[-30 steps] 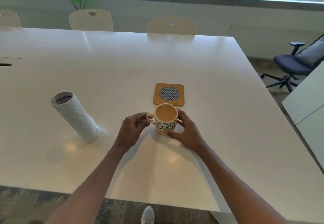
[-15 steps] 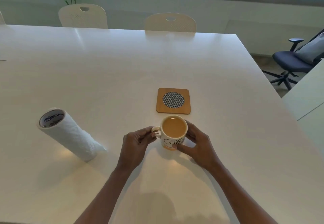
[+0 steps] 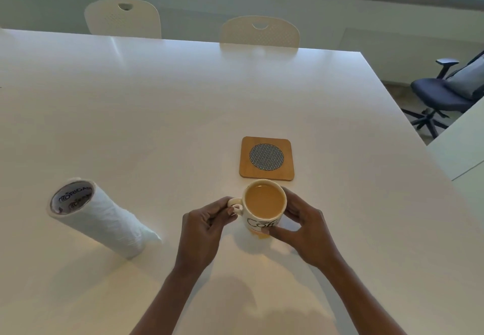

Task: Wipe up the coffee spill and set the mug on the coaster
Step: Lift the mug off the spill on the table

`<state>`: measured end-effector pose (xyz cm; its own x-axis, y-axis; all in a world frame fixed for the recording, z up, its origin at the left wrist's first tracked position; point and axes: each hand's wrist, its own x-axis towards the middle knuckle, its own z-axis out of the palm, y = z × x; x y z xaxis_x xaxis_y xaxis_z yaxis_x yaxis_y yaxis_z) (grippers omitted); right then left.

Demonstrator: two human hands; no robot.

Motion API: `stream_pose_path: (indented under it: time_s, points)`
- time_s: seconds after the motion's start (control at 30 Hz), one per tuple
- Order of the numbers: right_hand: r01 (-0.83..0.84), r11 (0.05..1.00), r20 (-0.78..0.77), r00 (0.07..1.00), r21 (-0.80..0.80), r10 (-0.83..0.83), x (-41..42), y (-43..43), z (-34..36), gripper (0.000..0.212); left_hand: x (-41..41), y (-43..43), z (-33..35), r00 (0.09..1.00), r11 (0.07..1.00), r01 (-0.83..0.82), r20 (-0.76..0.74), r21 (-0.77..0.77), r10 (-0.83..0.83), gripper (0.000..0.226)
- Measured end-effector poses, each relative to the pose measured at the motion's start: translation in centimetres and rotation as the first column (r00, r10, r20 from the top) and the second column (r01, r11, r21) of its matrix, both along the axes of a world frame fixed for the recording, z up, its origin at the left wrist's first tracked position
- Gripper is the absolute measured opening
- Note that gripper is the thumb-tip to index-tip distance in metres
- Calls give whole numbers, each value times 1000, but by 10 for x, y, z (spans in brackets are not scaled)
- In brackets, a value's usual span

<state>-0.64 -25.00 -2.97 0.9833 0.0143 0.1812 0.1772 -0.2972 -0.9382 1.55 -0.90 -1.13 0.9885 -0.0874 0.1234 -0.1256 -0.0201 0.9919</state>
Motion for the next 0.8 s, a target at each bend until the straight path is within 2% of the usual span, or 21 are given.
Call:
stream_pose_path:
  time_s: [0.07,0.23,0.53,0.8]
  points:
    - [-9,1000,6,1000,7,9,9,6,5,86,6,5,4,999,1000,-20,29,8,20,42]
    - [-33,999,34,999,21,32,37,25,15,87,25,18,5,992,994,-108,70,31,105,27]
    - [-62,997,25,998,33,62,78,65,12,85,53,39,-4,966,968,-248,82,34,245,36]
    - [-69,998,-14,998,15,69,104,82,7,88,74,51,-11,948,948,-317,16,18,317,38]
